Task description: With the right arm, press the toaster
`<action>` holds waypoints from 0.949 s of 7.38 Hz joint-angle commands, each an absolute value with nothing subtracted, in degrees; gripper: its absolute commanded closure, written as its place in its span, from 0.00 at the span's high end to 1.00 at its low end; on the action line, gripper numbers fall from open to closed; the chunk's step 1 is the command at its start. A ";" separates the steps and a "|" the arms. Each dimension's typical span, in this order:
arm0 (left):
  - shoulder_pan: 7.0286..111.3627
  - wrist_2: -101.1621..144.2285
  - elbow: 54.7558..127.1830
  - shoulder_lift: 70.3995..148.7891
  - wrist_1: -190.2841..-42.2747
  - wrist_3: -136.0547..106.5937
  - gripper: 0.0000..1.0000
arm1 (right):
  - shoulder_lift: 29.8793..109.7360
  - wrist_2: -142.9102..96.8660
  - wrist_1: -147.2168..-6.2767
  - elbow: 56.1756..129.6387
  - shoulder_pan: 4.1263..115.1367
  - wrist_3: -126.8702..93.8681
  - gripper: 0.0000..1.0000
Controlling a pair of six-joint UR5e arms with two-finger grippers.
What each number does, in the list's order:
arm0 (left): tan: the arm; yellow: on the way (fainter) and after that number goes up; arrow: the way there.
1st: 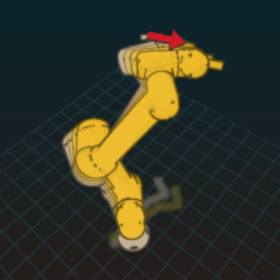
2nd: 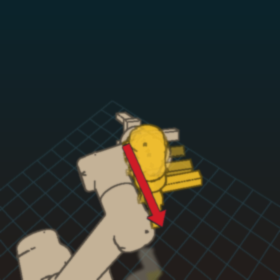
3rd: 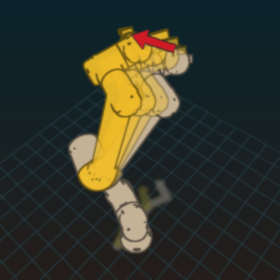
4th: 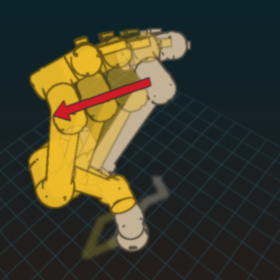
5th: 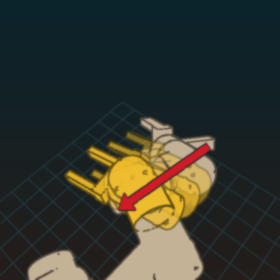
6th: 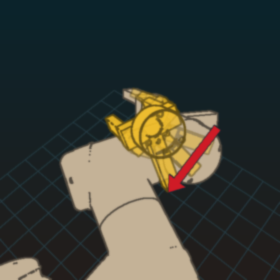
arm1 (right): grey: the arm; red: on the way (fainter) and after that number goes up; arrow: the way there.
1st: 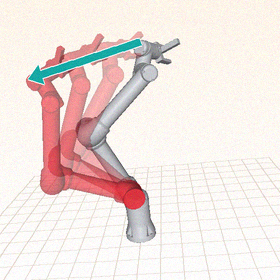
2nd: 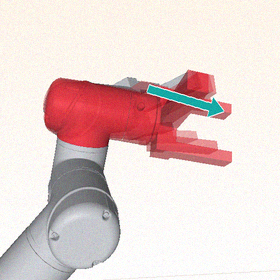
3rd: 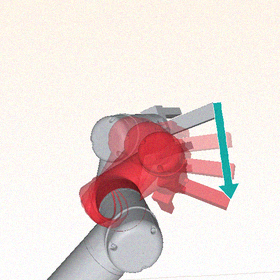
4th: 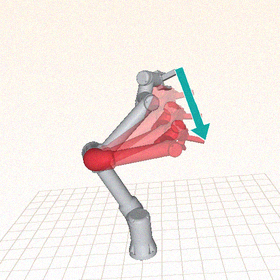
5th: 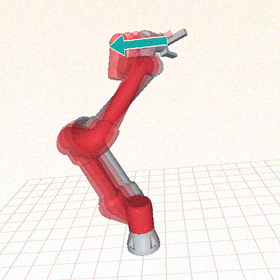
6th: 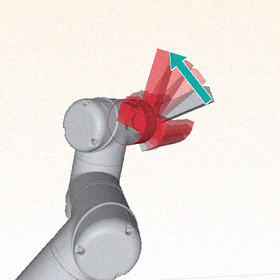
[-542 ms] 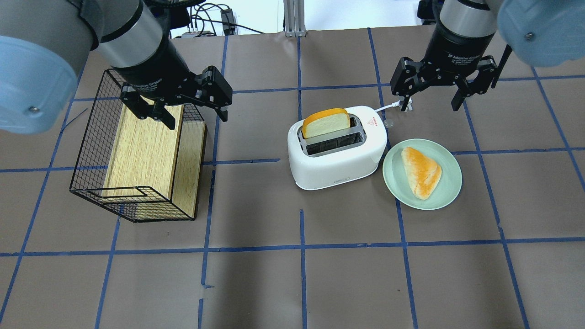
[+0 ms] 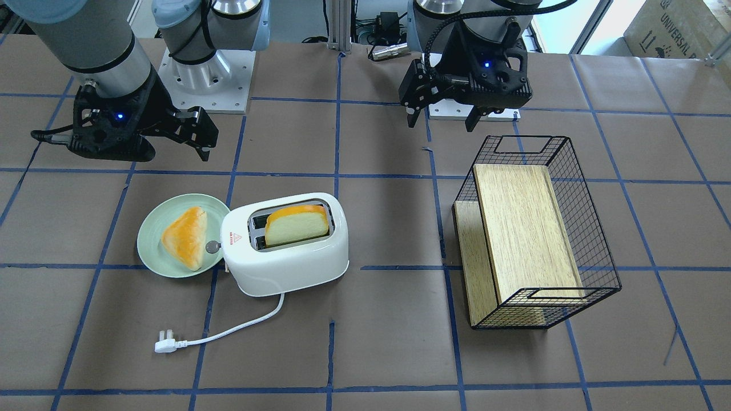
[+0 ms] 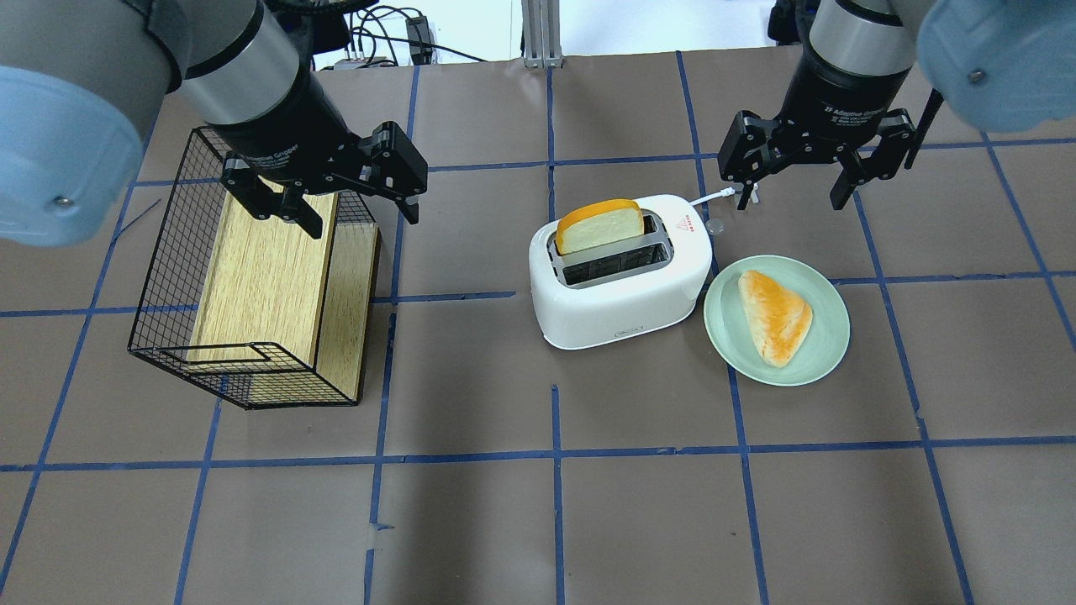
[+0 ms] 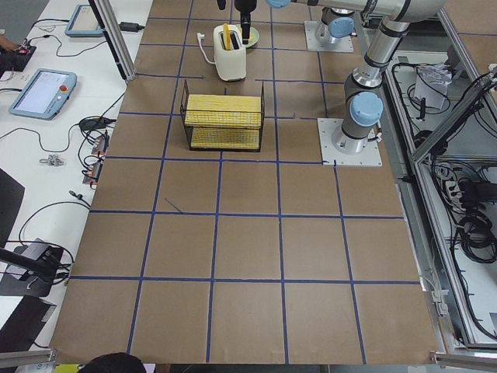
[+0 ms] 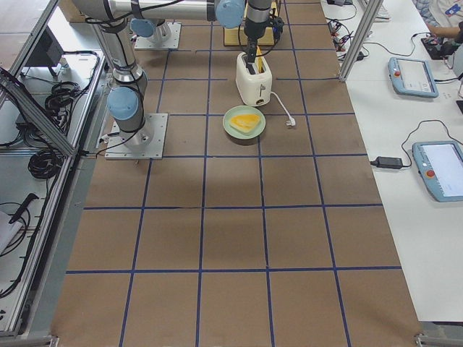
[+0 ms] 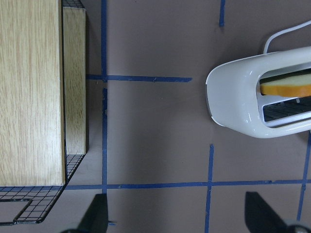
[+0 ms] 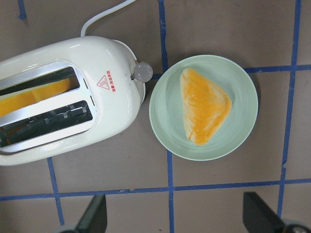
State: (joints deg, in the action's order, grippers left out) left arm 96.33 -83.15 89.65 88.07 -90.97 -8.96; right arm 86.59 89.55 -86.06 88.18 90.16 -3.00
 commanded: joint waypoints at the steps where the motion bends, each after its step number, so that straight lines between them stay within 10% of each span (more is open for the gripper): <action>1: 96.33 -83.14 89.65 88.07 -90.97 -8.96 1.00 | 87.19 89.65 -86.05 89.03 90.09 -3.07 1.00; 3: 96.33 -83.14 89.65 88.07 -90.97 -8.96 1.00 | 87.36 89.21 -88.84 89.12 90.09 -1.77 1.00; 6: 96.33 -83.14 89.65 88.07 -90.97 -8.96 1.00 | 87.36 88.07 -89.55 88.51 90.09 -1.42 0.29; 7: 96.33 -83.14 89.65 88.07 -90.97 -8.96 1.00 | 87.28 87.89 -91.39 87.98 90.00 4.86 0.20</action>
State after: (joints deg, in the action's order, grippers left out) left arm 96.33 -83.15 89.65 88.07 -90.97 -8.96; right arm 87.29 88.24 -89.78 88.58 90.06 -0.17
